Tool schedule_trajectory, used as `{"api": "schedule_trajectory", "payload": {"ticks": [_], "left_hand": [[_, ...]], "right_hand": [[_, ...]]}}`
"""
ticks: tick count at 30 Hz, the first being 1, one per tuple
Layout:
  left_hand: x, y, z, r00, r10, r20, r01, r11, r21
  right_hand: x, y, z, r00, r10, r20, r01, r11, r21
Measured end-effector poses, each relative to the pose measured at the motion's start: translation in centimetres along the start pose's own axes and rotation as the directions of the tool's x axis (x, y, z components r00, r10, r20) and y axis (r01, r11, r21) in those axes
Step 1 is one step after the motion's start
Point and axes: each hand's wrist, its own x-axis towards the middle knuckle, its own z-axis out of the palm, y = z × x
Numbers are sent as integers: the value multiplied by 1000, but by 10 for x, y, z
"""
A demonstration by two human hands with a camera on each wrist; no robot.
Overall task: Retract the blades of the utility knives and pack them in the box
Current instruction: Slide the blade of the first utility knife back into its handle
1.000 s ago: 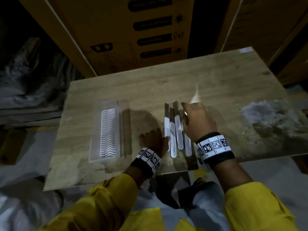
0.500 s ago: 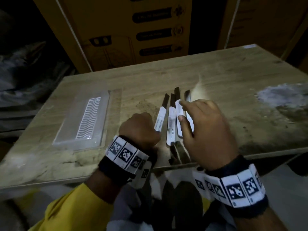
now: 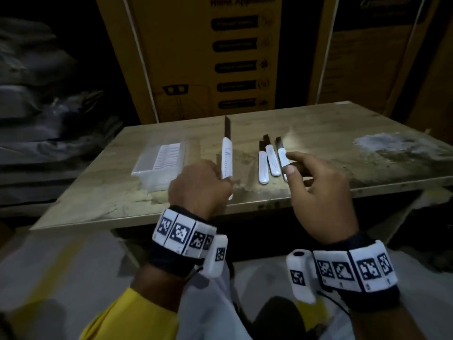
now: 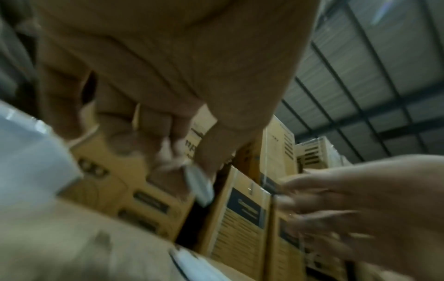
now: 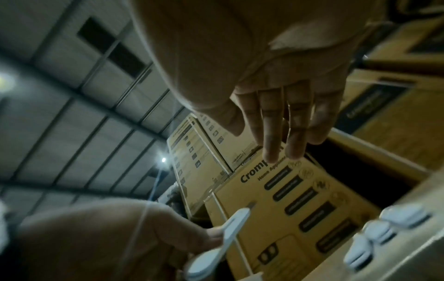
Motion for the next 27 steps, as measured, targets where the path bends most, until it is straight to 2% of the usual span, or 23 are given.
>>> {"api": "schedule_trajectory", "payload": {"ticks": [3, 5, 6, 11, 15, 18, 22, 25, 27], "left_hand": [[-27, -12, 19, 997, 80, 12, -73, 953, -293], [-38, -22, 39, 993, 120, 18, -104, 916, -387], [-43, -28, 49, 991, 131, 16, -113, 904, -413], [-56, -42, 87, 979, 203, 17, -169, 858, -485], [-59, -37, 99, 972, 233, -33, -232, 920, -315], [-63, -30, 107, 971, 240, -21, -236, 928, -287], [-67, -21, 121, 964, 267, 0, -255, 922, -291], [-74, -23, 132, 932, 359, 52, -310, 863, -398], [-77, -26, 131, 897, 422, 131, -305, 807, -506]], "right_hand": [[4, 0, 13, 981, 121, 153, -148, 972, 183], [6, 4, 26, 958, 147, 246, -204, 952, 227], [6, 8, 32, 957, 146, 251, -205, 952, 228], [2, 29, 46, 954, 202, 222, -274, 890, 365], [-16, 53, 55, 928, 281, 244, -367, 800, 474], [-27, 62, 55, 899, 363, 245, -438, 730, 525], [-31, 65, 43, 900, 393, 186, -428, 727, 536], [-33, 65, 34, 892, 413, 181, -442, 719, 536], [-34, 65, 30, 898, 399, 183, -431, 723, 539]]}}
